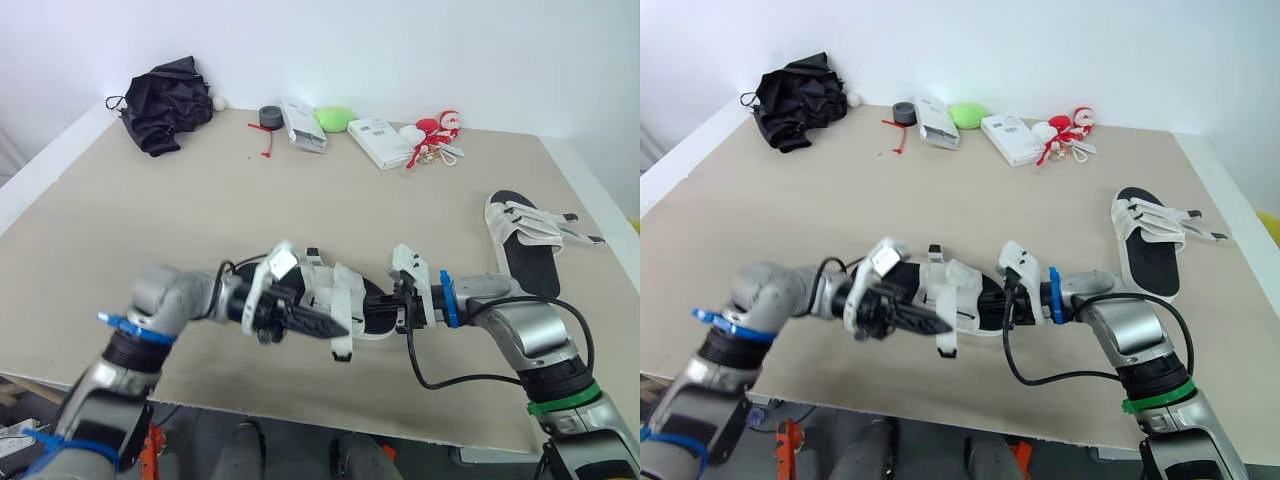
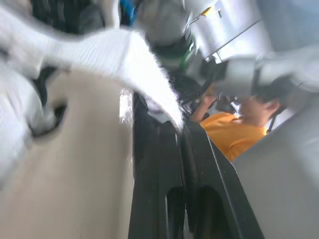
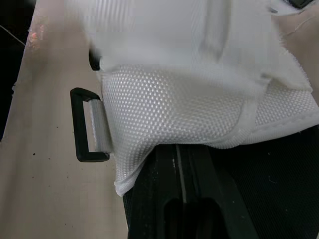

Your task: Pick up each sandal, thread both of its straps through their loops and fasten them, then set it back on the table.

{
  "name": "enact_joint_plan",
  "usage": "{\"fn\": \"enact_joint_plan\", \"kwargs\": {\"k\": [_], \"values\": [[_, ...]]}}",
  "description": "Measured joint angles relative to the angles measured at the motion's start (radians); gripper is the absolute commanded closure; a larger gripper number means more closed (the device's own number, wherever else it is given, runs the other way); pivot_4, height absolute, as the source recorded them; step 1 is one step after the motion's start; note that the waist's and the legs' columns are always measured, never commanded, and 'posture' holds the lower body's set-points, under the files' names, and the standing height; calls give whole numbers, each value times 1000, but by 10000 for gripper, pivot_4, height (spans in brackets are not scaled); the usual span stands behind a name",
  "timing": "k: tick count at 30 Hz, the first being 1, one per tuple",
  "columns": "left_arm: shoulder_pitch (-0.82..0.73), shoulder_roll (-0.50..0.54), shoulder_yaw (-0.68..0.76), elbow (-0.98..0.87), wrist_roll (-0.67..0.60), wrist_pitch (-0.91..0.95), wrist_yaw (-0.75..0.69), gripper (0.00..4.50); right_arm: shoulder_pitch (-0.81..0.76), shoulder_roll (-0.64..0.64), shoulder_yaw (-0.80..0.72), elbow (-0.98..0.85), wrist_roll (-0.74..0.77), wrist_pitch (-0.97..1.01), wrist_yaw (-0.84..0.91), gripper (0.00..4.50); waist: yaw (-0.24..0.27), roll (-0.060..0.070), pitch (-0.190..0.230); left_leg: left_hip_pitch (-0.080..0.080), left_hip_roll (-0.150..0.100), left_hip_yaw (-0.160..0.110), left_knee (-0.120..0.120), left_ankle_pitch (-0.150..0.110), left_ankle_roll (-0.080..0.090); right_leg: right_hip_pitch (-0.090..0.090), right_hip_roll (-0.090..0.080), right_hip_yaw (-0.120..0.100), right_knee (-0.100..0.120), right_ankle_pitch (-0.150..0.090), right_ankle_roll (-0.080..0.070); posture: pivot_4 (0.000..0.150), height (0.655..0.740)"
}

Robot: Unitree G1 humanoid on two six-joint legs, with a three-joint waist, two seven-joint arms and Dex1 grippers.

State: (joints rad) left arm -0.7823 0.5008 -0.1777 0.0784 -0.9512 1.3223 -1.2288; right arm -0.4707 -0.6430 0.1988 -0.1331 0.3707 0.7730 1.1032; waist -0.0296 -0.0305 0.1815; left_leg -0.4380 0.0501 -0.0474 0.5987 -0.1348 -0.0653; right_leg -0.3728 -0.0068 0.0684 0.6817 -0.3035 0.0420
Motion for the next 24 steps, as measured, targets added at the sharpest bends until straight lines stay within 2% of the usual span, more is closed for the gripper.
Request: {"fn": "enact_joint_plan", "kwargs": {"k": [2,5,14,19,24], "values": [[-58,2,-16,72,15,6,-27,44203,0,6,-2,2,0,2,-2,45000,-2,0,0,0,0,0,0,0,0,0,0,0,0,0,0,1500,7322],[-180,-8,-76,232,118,-60,-70,44203,-2,31,0,5,-1,1,-17,45000,-7,0,0,0,0,-1,0,0,0,0,1,-1,0,0,-1,1500,7322],[-272,-104,-257,456,328,-216,-213,44203,11,68,-7,-5,1,1,-58,45000,-22,0,0,1,3,0,-1,0,1,-2,4,0,1,1,-3,1500,7322],[-285,-138,-256,515,386,-257,-267,44203,30,68,-15,-26,8,2,-78,45000,-20,0,0,0,2,0,-1,0,1,-1,3,0,1,1,-3,1500,7322],[-343,-191,-174,641,393,-208,-248,44203,32,65,-13,-31,15,3,-79,45000,-19,0,0,-1,2,0,0,0,1,-2,3,0,1,1,-2,1500,7322]]}}
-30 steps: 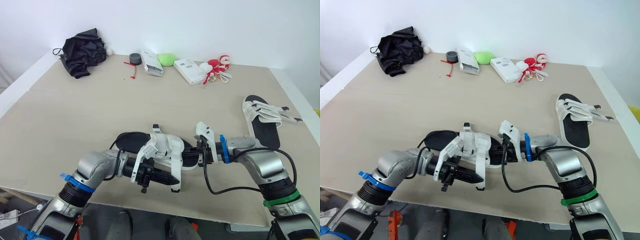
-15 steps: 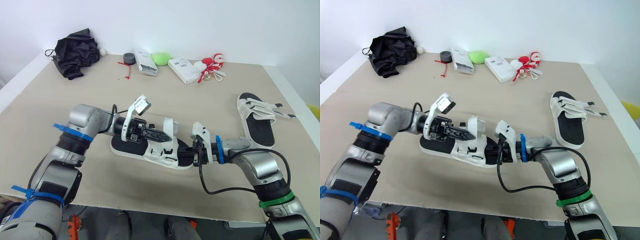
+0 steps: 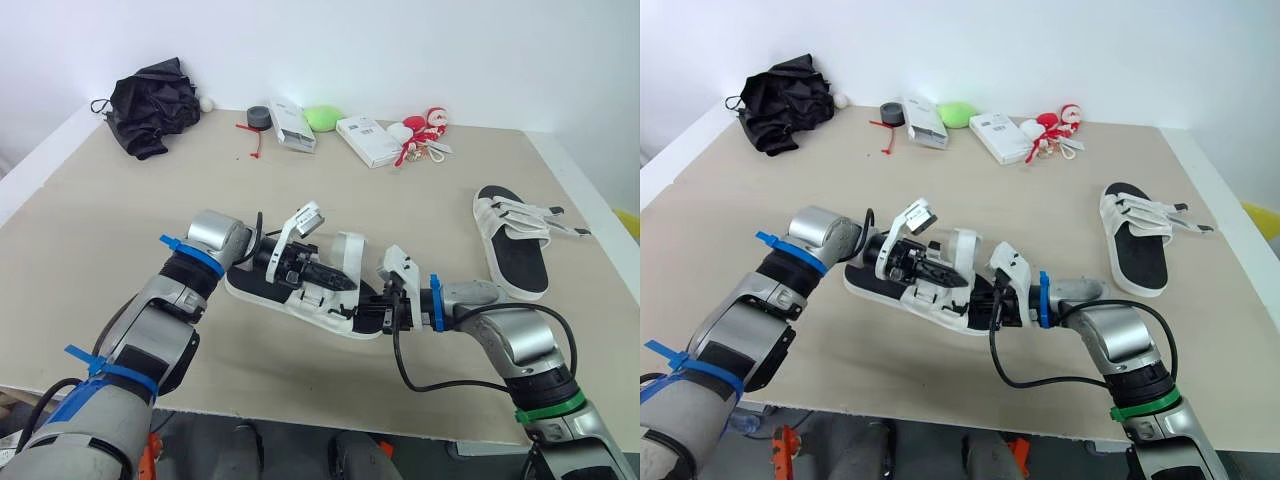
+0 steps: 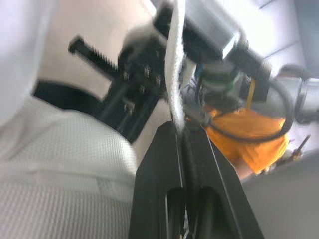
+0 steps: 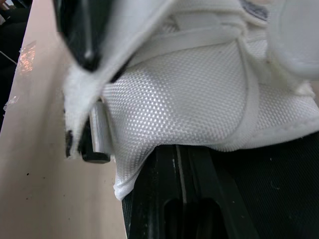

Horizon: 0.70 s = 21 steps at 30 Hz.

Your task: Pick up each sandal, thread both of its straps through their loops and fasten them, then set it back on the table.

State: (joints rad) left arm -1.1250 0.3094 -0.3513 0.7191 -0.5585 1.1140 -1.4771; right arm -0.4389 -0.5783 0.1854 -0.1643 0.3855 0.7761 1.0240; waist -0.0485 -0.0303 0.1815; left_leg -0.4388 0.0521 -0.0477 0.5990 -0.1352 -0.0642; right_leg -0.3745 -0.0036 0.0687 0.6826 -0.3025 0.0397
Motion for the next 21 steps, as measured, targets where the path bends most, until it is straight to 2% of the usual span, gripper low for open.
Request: {"fn": "enact_joint_plan", "kwargs": {"k": [7,13,21], "values": [[-49,-18,81,91,14,23,12,44203,-15,-7,12,11,2,-6,21,45000,-2,0,0,0,0,0,-1,-1,2,-1,0,0,0,-1,1,1500,7322],[-16,-5,43,86,76,-1,-29,44203,-21,-12,22,21,1,-20,25,45000,-2,0,0,0,0,0,-1,-1,2,-1,0,0,0,-1,1,1500,7322],[-6,16,-4,34,91,20,-87,44203,-23,-13,26,22,1,-23,24,45000,-2,0,0,0,0,0,-1,-1,2,-1,0,0,0,-1,1,1500,7322]]}}
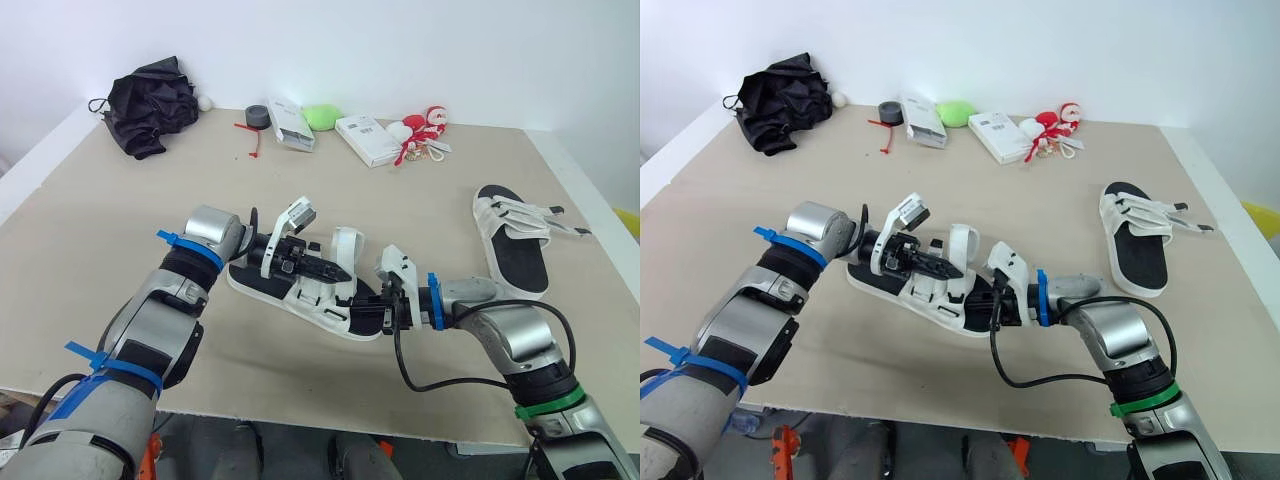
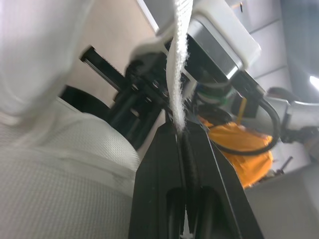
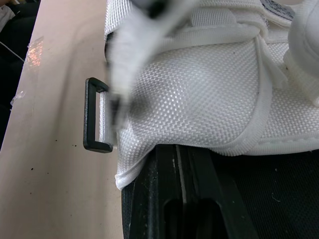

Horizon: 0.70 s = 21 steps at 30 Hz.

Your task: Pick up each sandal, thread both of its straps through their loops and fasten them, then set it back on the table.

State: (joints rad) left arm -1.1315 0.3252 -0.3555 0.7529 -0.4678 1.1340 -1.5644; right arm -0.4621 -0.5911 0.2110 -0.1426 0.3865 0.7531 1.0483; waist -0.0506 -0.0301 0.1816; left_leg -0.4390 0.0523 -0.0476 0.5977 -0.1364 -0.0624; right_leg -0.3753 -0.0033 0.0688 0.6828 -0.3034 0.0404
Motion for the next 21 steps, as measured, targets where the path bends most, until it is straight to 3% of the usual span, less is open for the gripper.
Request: {"fn": "enact_joint_plan", "kwargs": {"k": [21], "values": [[31,13,-69,-60,76,-86,-52,44203,0,0,5,-1,0,-1,-3,45000,0,0,0,1,0,0,0,0,0,1,0,0,0,0,0,1500,7322]]}}
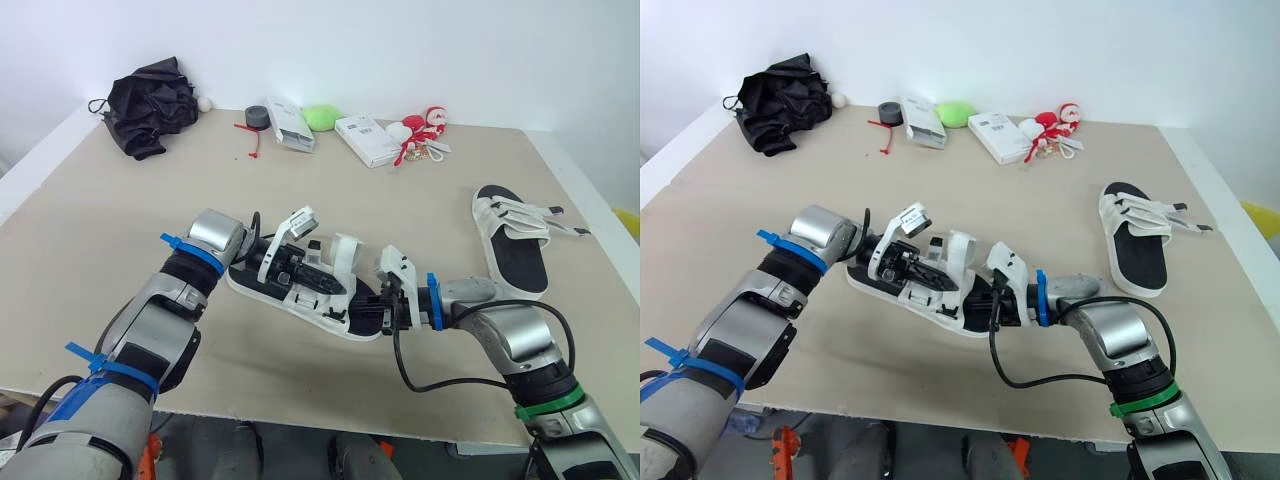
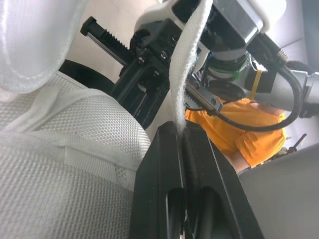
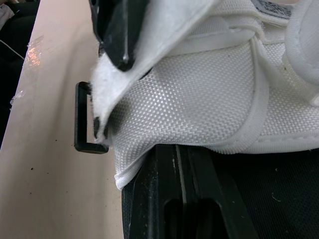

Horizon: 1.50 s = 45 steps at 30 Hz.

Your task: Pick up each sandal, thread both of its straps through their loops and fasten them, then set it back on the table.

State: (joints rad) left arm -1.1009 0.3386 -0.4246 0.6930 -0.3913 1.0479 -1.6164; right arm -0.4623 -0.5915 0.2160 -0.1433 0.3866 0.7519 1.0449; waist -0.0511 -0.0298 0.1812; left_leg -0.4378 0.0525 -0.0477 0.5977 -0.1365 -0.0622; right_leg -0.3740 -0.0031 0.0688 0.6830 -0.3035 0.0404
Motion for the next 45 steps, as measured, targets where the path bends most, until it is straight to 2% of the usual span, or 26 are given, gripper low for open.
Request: {"fn": "enact_joint_plan", "kwargs": {"k": [3,17,20,22,23,24,25,28,32,36,40,45], "values": [[43,35,-67,-69,42,-114,0,44203,0,4,6,-1,0,-3,-8,45000,-1,2,-2,2,0,1,0,-1,1,1,0,1,0,0,0,1500,7322],[68,46,-67,-133,77,-248,1,44203,-1,4,9,2,0,-9,-15,45000,-1,4,-4,3,1,1,0,-1,2,2,1,1,0,0,-1,1500,7322],[93,55,-55,-174,74,-300,3,38018,-3,4,11,6,1,-11,-8,45000,-1,4,-4,3,1,2,0,-1,2,2,1,2,0,0,-1,1500,7322],[134,68,-46,-223,76,-382,2,30405,-8,4,12,12,0,-12,-7,45000,-1,4,-4,3,2,2,0,-2,3,2,1,2,0,0,-1,1500,7322],[143,73,-46,-238,76,-402,1,24346,-9,4,12,14,0,-12,-7,45000,-1,4,-4,3,2,2,0,-2,3,2,1,2,0,0,-1,1500,7322],[144,73,-46,-241,76,-405,1,24011,-9,4,12,14,0,-12,-7,45000,-1,4,-4,3,2,2,0,-2,3,2,1,2,0,0,-1,1500,7322],[161,78,-40,-271,78,-443,5,19725,-10,4,13,21,0,-14,-7,45000,0,4,-4,3,1,2,2,-2,3,3,1,2,0,0,-1,1500,7322],[175,81,-16,-310,62,-405,7,12416,-14,4,13,29,0,-16,-5,45000,0,4,-4,3,1,2,3,-1,3,3,1,2,1,1,-1,1500,7322],[174,146,-5,-394,-24,-255,9,12416,-18,4,14,29,0,-20,0,45000,-2,4,-4,2,2,2,3,-1,3,2,2,2,1,1,-1,1500,7322],[170,179,-2,-410,-45,-216,15,12416,-19,4,14,30,0,-20,4,45000,-2,4,-4,2,2,2,3,-2,3,2,2,2,1,0,-1,1500,7322],[113,51,75,-242,-41,-95,201,12416,-25,7,20,42,-2,-23,3,45000,0,4,-3,1,2,2,5,-1,4,2,2,2,1,2,-1,1500,7322],[91,-7,105,-191,-41,-58,272,12416,-24,6,20,44,-2,-29,6,45000,-1,4,-3,2,2,2,4,-1,4,2,3,2,1,2,-1,1500,7322]]}}
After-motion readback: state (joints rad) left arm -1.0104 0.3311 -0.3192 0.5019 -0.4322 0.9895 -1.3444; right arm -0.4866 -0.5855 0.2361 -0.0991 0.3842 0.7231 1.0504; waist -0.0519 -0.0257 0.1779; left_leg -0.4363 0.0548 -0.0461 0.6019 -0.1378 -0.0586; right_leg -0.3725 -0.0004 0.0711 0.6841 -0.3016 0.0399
